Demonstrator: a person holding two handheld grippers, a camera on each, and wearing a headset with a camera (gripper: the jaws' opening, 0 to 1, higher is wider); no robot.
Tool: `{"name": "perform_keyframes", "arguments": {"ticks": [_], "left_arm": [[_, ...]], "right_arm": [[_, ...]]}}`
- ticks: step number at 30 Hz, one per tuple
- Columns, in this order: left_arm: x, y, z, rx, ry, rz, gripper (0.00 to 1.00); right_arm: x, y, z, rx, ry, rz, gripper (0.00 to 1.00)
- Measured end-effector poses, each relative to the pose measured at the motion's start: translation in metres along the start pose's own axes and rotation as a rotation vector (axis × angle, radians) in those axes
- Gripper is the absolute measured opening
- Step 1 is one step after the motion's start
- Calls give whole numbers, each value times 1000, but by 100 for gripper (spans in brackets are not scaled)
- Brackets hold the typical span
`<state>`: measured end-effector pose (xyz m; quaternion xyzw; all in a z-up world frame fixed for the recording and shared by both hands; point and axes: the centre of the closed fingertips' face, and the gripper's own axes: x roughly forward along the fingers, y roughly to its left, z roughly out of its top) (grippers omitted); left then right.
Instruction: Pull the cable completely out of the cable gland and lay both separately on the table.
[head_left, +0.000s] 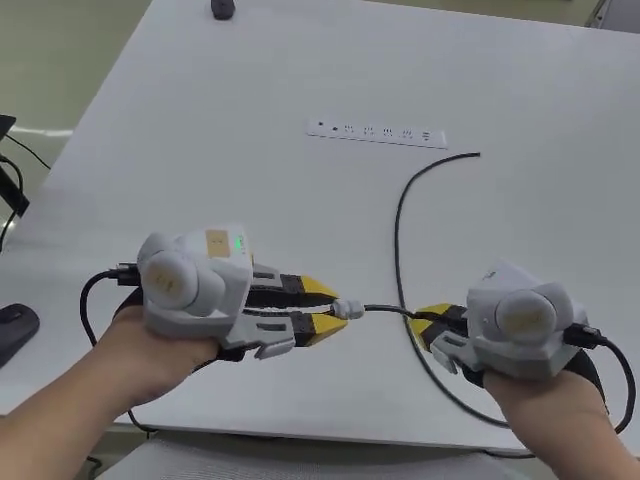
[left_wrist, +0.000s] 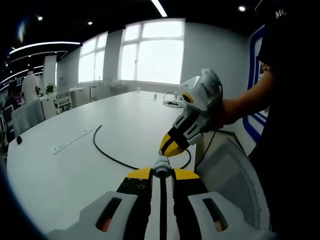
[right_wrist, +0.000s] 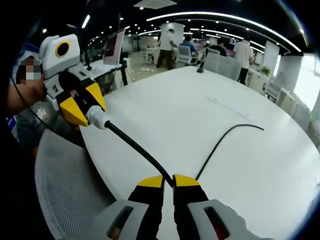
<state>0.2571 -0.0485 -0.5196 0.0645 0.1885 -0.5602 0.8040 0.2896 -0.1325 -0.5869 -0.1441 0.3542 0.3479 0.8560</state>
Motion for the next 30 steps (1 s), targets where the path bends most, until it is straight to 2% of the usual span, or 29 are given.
{"name": "perform_keyframes", "arguments": {"ticks": [2, 5, 8, 13, 15, 18, 23, 27, 30], "left_arm": [[1, 0, 0, 1, 1, 0, 15], [1, 1, 0, -2, 0, 0, 15], [0, 1, 0, -3, -1, 0, 15], [-1, 2, 1, -4, -2, 3, 15], [-1, 2, 0, -3, 2, 5, 15], [0, 2, 0, -2, 3, 1, 15], [1, 2, 1, -4, 2, -2, 15], [1, 1, 1, -6, 1, -4, 15], [1, 0, 1, -6, 3, -4, 15]], "right_arm": [[0, 0, 0, 2, -8, 2, 1], [0, 1, 3, -48, -17, -7, 1], [-1, -1, 5, -65, -23, -13, 2], [-7, -5, 14, -160, -58, -31, 4], [-11, 0, 22, -177, -82, -17, 5], [-15, 4, 32, -287, -94, -34, 11], [-21, 30, 50, -519, -108, -1, 13], [-21, 48, 57, -620, -118, 34, 11], [-19, 59, 58, -648, -123, 54, 10]]}}
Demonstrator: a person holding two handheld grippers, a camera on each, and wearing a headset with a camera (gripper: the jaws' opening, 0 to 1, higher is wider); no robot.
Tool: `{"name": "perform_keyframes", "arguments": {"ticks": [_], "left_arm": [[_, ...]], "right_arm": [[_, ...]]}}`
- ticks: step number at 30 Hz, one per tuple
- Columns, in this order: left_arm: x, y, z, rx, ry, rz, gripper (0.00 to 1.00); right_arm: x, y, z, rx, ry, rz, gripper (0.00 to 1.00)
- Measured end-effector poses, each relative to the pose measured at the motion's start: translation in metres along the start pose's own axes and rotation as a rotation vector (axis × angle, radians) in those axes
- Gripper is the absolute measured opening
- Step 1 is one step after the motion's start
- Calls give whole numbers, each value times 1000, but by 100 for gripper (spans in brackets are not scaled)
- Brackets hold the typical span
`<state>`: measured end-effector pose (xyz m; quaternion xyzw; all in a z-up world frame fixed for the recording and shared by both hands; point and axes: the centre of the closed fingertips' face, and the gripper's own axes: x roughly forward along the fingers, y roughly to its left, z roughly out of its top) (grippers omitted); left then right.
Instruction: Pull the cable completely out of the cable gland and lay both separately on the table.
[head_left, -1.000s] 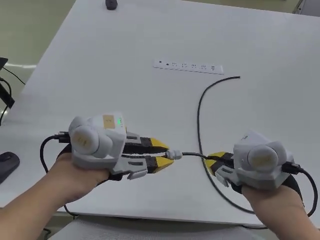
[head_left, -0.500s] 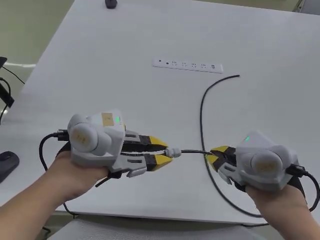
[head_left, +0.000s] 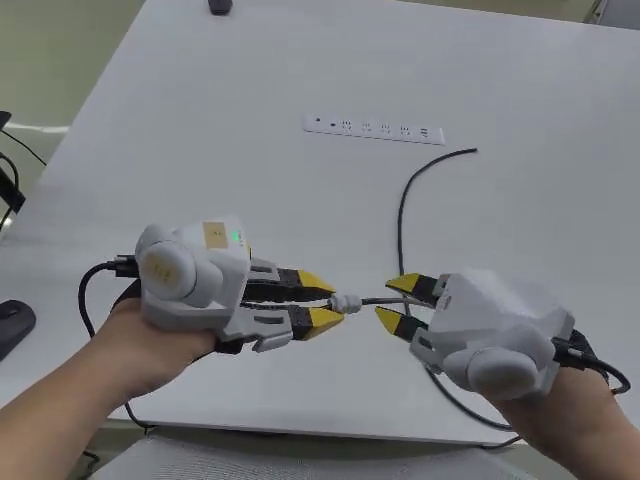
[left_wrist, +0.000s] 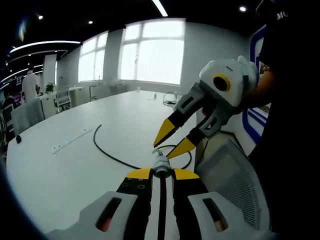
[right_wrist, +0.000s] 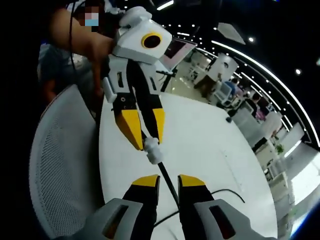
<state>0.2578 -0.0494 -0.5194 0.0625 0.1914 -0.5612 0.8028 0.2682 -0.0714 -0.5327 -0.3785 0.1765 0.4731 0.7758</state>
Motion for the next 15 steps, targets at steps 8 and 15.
{"name": "perform_keyframes", "arguments": {"ticks": [8, 15], "left_arm": [[1, -3, 0, 1, 0, -4, 15], [1, -4, 1, 7, 1, -6, 15]], "right_arm": [[6, 9, 8, -72, -7, 27, 6], [6, 8, 6, -98, -2, 34, 0]]}}
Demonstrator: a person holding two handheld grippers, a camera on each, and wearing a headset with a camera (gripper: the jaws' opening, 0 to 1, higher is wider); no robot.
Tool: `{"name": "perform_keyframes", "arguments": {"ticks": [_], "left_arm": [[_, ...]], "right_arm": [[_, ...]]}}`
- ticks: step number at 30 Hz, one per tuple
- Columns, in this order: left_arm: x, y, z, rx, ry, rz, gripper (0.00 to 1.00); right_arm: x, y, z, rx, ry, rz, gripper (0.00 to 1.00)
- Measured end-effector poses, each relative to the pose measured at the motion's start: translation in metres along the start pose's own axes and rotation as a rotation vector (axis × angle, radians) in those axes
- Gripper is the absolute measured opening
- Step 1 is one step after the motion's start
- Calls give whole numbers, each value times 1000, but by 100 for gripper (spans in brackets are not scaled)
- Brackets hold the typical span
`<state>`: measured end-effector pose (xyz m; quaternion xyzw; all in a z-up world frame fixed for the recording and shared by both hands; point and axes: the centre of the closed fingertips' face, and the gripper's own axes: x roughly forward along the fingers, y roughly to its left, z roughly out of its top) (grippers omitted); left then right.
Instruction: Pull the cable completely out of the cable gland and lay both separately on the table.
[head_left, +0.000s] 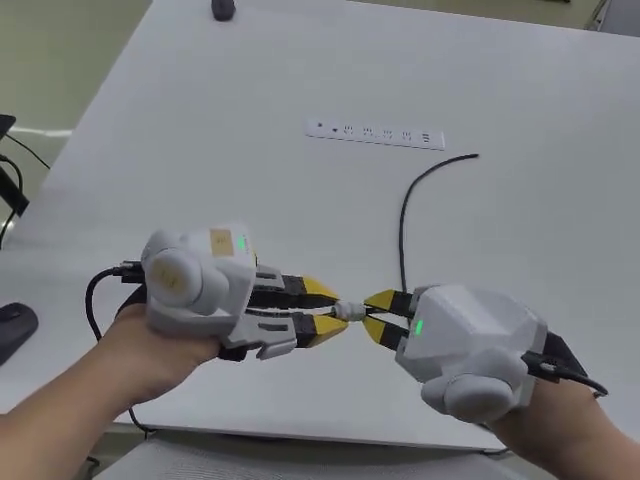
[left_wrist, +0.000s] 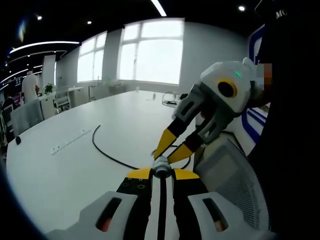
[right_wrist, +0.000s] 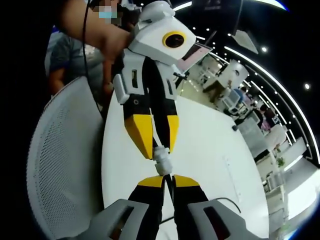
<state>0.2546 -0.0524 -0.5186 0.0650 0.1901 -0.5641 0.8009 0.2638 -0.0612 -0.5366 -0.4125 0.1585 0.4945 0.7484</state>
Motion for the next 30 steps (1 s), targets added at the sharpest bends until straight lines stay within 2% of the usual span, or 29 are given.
{"name": "perform_keyframes", "arguments": {"ticks": [4, 7, 14, 16, 24, 26, 30], "left_arm": [[1, 0, 1, 4, -4, -3, 15], [0, 0, 1, 7, -4, -3, 15], [-2, 2, 3, 21, -13, -3, 15], [-2, 2, 3, 19, -15, -5, 15], [-3, 3, 4, 18, -20, 1, 15], [-3, 4, 4, 16, -21, 3, 15], [-5, 5, 6, 7, -33, 11, 15]], "right_arm": [[-1, -1, -2, 44, -3, -3, 0], [-1, -4, -9, 62, 17, -14, 0], [-3, -13, -28, 196, 33, -29, 0], [-4, -14, -32, 268, 25, -34, 0], [-3, -21, -59, 438, 49, -61, 0], [-2, -21, -69, 511, 56, -63, 1], [-1, -20, -80, 614, 50, -64, 1]]}}
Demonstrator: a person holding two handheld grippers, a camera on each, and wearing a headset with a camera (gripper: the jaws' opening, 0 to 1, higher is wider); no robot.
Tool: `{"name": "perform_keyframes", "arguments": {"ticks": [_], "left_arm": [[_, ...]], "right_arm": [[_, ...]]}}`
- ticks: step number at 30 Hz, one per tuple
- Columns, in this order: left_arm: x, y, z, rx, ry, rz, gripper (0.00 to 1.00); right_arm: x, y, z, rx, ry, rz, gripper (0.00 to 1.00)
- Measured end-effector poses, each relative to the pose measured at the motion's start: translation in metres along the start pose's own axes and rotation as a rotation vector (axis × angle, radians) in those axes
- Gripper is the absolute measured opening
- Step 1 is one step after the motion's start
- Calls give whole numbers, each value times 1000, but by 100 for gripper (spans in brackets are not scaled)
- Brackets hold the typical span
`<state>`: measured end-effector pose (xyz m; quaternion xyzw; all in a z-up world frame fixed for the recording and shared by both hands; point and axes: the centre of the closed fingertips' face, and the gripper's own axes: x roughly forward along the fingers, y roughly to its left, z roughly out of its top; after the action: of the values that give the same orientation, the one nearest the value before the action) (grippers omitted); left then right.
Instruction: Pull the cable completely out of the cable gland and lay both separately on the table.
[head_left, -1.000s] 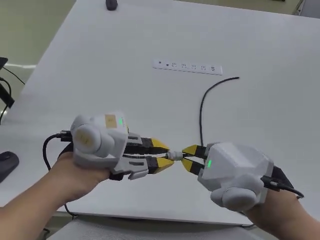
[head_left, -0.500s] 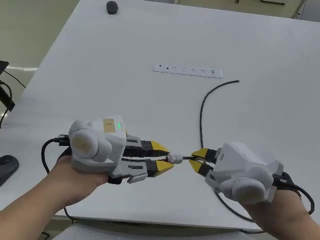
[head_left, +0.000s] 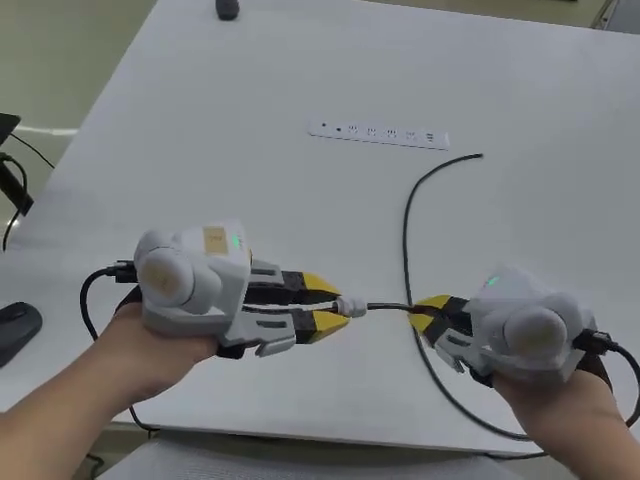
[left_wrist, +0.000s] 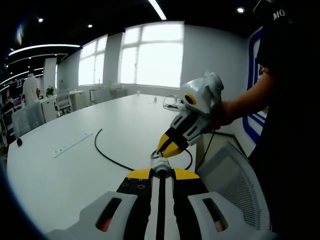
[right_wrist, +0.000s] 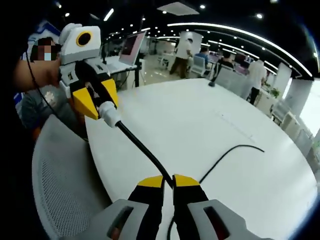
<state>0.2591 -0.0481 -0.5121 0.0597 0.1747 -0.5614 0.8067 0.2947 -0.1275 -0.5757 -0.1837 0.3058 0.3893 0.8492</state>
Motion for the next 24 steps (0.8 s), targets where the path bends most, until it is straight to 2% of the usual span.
{"name": "perform_keyframes", "arguments": {"ticks": [7, 11, 24], "left_arm": [[-1, 0, -1, -2, 1, 4, 15], [0, -1, -2, -2, 3, 6, 15], [0, 1, -1, -12, 0, 9, 15]], "right_arm": [[6, -8, -21, 155, 15, -2, 1], [7, -10, -27, 201, 16, 1, 1], [6, -7, -25, 172, 11, 8, 2]]}}
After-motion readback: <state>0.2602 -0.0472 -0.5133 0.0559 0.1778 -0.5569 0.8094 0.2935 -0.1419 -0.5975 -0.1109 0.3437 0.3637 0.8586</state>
